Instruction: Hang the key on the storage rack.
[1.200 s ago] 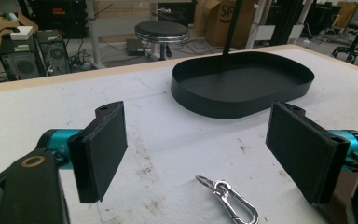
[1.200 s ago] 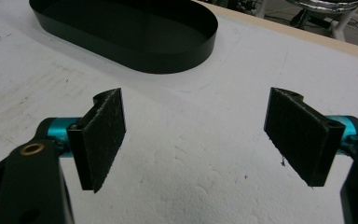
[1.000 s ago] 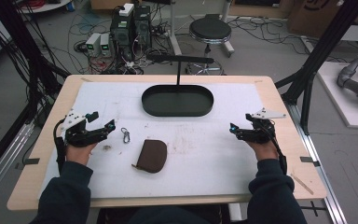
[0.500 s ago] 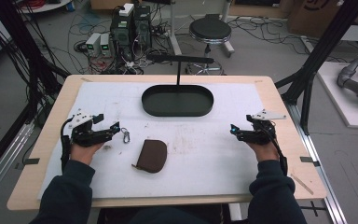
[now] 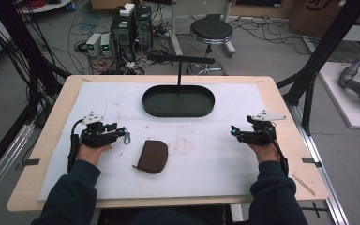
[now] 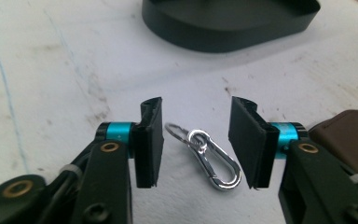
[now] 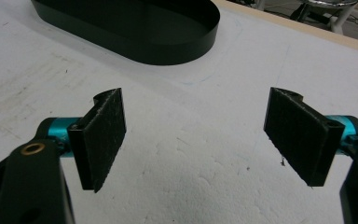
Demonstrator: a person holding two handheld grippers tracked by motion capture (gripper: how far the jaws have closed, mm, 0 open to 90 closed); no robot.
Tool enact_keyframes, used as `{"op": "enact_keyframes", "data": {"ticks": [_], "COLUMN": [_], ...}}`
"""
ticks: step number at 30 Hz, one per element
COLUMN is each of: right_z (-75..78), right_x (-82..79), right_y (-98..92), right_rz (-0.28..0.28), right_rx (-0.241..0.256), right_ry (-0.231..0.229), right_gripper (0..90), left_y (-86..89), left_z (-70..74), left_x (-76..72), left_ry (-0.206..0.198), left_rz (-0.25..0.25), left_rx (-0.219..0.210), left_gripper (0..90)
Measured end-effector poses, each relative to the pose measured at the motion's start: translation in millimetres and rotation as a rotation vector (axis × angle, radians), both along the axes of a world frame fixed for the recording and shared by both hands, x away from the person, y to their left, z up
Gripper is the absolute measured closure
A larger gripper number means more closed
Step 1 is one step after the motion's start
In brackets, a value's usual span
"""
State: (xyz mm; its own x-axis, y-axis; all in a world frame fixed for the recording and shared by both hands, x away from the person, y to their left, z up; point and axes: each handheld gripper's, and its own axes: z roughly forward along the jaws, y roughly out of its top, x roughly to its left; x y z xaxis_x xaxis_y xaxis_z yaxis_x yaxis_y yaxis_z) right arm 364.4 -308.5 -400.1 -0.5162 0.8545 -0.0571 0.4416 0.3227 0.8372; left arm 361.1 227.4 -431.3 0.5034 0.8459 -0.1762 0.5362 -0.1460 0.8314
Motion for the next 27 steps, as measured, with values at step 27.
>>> {"op": "enact_keyframes", "data": {"ticks": [27], "right_z": [-3.1], "right_x": [0.2], "right_y": [3.1], "right_rz": [0.007], "right_rx": [-0.011], "right_ry": [0.015], "right_gripper": [21.3], "left_y": [-8.2], "left_z": [-13.3], "left_x": [16.7], "left_ry": [0.11], "left_rz": [-0.023], "left_rx": [0.045], "left_gripper": [86.9]}}
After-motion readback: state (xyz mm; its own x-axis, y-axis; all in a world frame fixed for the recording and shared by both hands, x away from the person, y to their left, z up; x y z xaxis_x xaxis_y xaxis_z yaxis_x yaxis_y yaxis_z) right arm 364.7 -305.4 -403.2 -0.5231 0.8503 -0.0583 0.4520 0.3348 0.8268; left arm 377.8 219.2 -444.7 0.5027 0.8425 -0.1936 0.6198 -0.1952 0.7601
